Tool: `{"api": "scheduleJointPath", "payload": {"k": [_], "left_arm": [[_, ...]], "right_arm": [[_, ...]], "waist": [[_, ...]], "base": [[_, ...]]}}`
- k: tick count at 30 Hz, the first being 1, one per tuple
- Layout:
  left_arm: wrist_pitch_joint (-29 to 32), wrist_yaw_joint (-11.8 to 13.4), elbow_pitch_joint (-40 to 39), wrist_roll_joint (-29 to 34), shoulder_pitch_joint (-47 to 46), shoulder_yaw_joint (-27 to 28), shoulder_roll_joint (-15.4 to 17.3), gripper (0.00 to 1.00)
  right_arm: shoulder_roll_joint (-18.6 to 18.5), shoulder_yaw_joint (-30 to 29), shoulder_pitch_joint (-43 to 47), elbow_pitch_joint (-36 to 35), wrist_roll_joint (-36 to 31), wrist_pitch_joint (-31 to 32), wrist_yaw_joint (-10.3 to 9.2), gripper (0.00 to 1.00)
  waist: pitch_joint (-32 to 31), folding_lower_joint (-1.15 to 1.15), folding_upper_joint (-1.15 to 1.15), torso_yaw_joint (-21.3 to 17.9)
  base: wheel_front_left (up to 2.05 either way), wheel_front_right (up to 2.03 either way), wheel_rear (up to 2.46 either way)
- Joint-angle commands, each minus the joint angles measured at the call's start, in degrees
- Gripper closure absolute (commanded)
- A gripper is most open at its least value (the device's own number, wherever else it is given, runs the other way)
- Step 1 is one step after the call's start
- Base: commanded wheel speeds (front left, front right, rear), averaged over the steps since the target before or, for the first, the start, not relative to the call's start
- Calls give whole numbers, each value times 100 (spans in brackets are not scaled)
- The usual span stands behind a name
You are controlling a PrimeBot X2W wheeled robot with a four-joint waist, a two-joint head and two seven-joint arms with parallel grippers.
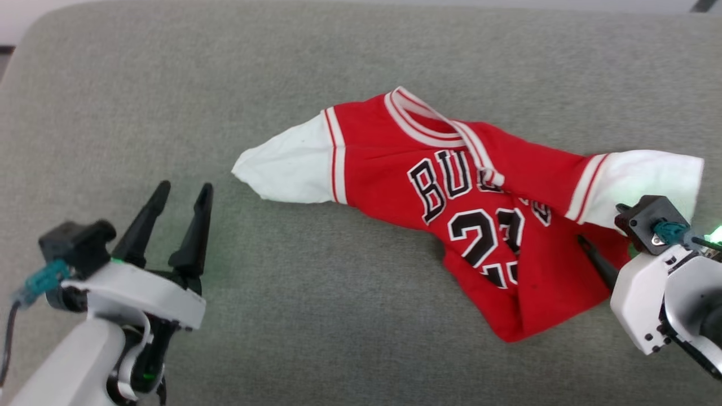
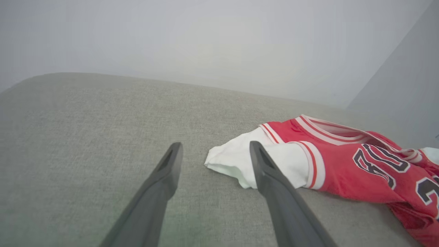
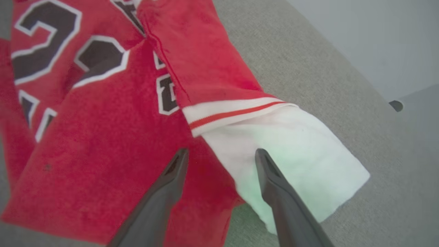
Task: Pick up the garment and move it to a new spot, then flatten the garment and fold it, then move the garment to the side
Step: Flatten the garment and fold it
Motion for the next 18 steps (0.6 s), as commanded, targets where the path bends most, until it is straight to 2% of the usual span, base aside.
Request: {"api": "scheduleJointPath", "payload": {"k": [1, 8, 9, 10, 11, 12, 13, 14, 15, 18], "left_arm": [[4, -96, -52, 158, 164, 224, -133, 0], [4, -359, -57, 554, 481, 641, -406, 0], [4, -385, -47, 598, 510, 670, -438, 0], [4, -424, -34, 631, 538, 698, -467, 0], [3, -459, -19, 666, 553, 723, -494, 0], [3, -481, -1, 695, 557, 740, -519, 0], [3, -513, 17, 724, 562, 762, -538, 0], [3, -531, 33, 741, 572, 780, -560, 0], [3, -557, 43, 770, 587, 791, -583, 0], [3, -616, 66, 800, 618, 811, -634, 0]], "right_arm": [[-142, 92, -141, 58, -23, 18, -4, 0], [-222, 202, -344, 131, -12, -3, -4, 0], [-201, 171, -351, 130, -24, -9, -4, 7], [-176, 135, -342, 137, -40, -12, -4, 35], [-163, 103, -344, 123, -57, -12, -4, 57], [-142, 64, -356, 102, -69, -23, -4, 72], [-112, 28, -360, 87, -69, -28, -4, 82], [-89, -26, -355, 68, -68, -21, -4, 85], [-54, -76, -336, 44, -55, 15, -4, 97], [65, -321, -292, -44, -48, 97, -4, 100]], "waist": [[149, 0, 0, 138], [240, 0, 0, 162], [246, 0, 0, 153], [251, 0, 0, 142], [256, 0, 0, 130], [261, 0, 0, 116], [263, 0, 0, 96], [261, 0, 0, 80], [258, 0, 0, 61], [254, 0, 0, 19]], "base": [[0, 0, 0], [0, 0, 0], [0, 0, 0], [0, 0, 0], [0, 0, 0], [0, 0, 0], [0, 0, 0], [0, 0, 0], [0, 0, 0], [0, 0, 0]]}}
